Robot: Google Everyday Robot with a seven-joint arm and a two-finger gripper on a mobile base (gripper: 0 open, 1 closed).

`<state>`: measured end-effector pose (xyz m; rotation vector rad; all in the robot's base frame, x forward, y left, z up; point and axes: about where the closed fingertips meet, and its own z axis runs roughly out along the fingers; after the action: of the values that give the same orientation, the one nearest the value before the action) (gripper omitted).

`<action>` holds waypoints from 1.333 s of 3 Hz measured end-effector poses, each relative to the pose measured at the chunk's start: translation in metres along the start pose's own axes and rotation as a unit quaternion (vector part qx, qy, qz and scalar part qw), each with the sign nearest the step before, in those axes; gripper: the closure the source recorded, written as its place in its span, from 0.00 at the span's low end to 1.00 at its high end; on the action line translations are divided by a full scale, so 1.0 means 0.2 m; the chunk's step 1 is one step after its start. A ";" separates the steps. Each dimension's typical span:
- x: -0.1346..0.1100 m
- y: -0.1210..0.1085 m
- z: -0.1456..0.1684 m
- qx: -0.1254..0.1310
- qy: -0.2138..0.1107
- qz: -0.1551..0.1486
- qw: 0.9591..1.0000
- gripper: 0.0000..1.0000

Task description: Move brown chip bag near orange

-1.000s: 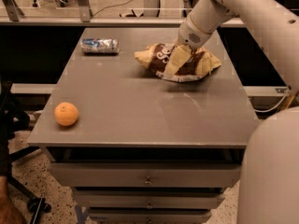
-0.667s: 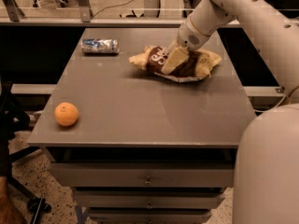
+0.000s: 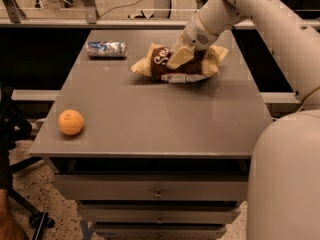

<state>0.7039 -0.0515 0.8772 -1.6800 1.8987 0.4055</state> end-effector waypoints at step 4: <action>-0.30 0.03 -0.11 0.004 -0.082 -0.078 0.994 1.00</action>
Offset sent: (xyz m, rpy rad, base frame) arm -0.0134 0.0254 0.0842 0.2054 -0.1711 0.1517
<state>0.6966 -0.0154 0.9301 -1.7195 1.6378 0.4585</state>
